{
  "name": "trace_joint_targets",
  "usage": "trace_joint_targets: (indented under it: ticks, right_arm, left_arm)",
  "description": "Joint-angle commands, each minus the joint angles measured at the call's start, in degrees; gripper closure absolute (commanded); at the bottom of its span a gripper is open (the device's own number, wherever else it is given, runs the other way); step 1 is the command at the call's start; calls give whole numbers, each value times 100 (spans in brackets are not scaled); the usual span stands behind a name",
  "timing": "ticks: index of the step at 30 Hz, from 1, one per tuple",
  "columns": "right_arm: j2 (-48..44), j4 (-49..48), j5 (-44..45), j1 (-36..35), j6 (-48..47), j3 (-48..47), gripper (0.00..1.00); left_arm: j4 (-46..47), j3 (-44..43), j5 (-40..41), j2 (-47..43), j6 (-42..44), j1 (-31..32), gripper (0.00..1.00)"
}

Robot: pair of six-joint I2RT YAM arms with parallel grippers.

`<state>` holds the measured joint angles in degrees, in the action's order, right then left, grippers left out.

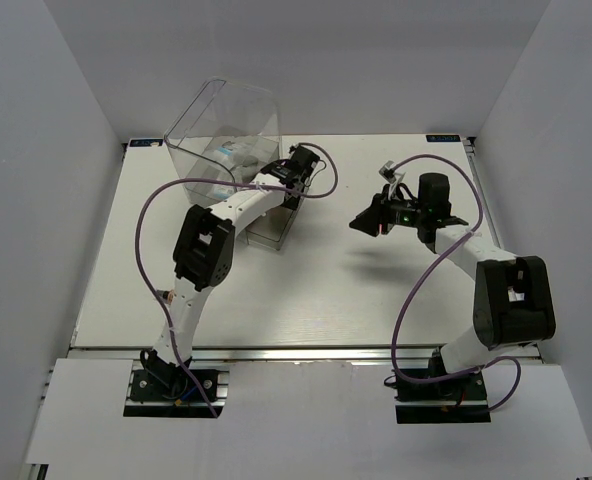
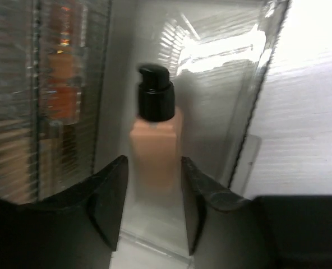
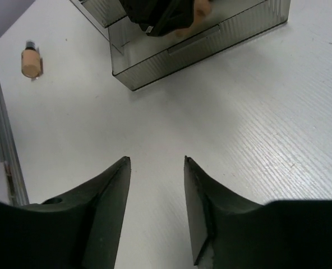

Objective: Organize the makeup

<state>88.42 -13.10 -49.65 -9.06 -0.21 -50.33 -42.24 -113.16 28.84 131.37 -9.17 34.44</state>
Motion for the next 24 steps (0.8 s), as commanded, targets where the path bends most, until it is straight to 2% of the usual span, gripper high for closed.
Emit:
trace_joint_targets:
  ticks: [1,3,4,5,6,7,9,10,13,14,15,18,19,21,22,23,24]
  right_arm:
    - [-229,123,-115,18,-339,-21,50]
    - [-238,150,-185,10,-410,-21,47]
    - [-229,220,-212,18,-523,-39,44]
    - [-246,238,-255,18,-550,-39,37]
    - [-238,247,-291,18,-585,-47,36]
    - [-238,290,-317,18,-647,-91,27]
    - [-238,492,-492,18,-936,-135,20]
    - [-255,632,-693,10,-1129,-214,11]
    - [-413,1579,-1116,-60,-2602,-337,11]
    - [-561,1957,-1300,-113,-3860,-398,11]
    - [-667,2657,-1345,-261,-4525,-373,11]
    - [-992,3234,-1355,-587,-6031,-14,11]
    - [-1020,3470,-1233,-954,-6618,40,11]
    - [-889,3726,-548,-1508,-6965,-21,11]
    - [-801,3780,-381,-2085,-6993,-82,11]
    - [-705,3667,21,-2378,-6801,-144,11]
    - [-460,3466,278,-2981,-6469,-223,12]
  left_arm:
    - [31,-373,-185,-199,-50,72,46]
    - [75,-408,-273,-252,-50,63,35]
    - [93,-408,-317,-331,-50,72,35]
    - [110,-408,-361,-375,-50,72,31]
    - [154,-399,-440,-428,-59,72,23]
    - [146,-382,-449,-506,-67,72,23]
    - [102,-417,-519,-595,-146,72,22]
    - [110,-382,-642,-760,-181,72,22]
    - [373,-102,-1010,-1252,-313,98,23]
    - [496,187,-1116,-1689,-340,133,23]
    - [706,329,-1213,-1937,-418,151,24]
    - [735,523,-1661,-2719,-769,160,26]
    - [665,480,-1767,-2861,-840,151,26]
    - [498,305,-2083,-3168,-989,151,27]
    - [323,95,-2145,-3240,-1060,142,27]
    - [217,-46,-2189,-3302,-1113,142,27]
    - [42,-178,-2172,-3424,-1209,134,26]
